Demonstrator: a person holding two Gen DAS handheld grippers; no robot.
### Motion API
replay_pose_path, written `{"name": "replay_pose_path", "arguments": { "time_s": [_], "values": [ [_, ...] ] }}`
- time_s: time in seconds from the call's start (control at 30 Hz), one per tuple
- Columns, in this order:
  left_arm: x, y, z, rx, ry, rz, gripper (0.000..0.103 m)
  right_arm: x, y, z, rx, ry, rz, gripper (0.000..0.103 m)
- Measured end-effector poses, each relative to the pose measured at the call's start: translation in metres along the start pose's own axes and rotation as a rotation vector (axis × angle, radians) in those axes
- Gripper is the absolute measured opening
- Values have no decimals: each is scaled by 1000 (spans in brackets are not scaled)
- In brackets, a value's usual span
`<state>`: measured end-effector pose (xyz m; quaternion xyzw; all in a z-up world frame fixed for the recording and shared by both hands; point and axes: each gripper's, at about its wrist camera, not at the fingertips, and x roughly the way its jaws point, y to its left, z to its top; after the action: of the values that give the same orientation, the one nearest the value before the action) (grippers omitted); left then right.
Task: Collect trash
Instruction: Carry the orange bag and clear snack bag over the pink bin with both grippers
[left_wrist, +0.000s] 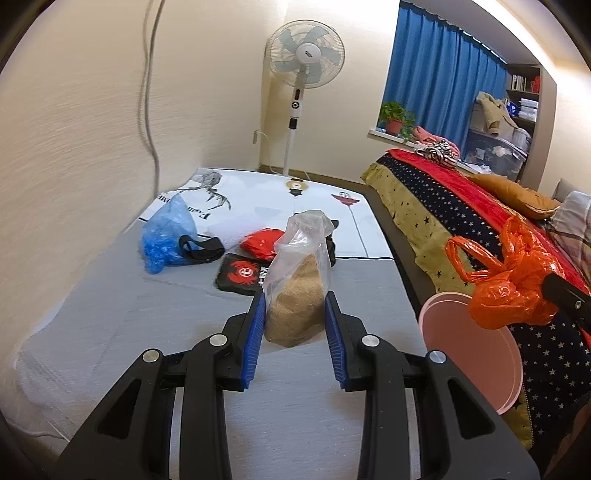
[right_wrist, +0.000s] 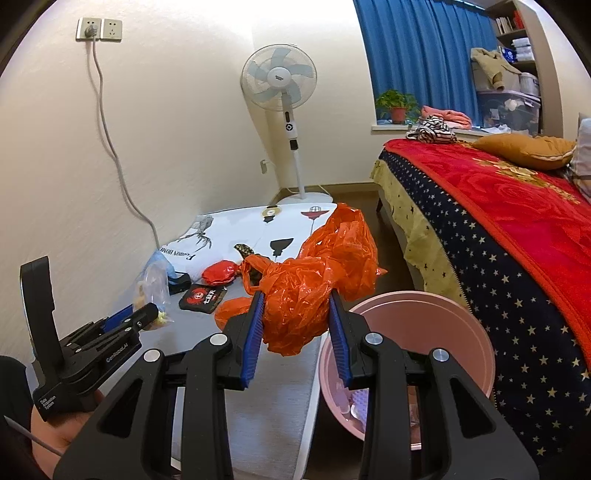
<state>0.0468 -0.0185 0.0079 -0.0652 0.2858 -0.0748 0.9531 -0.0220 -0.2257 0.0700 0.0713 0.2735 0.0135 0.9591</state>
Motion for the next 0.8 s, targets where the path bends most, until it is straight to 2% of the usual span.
{"name": "replay_pose_path", "arguments": {
  "time_s": [0.8],
  "values": [
    [14,-42,-5,85,-9,-103,32,-2,-23,4,32,-16,-75,34]
  ]
}}
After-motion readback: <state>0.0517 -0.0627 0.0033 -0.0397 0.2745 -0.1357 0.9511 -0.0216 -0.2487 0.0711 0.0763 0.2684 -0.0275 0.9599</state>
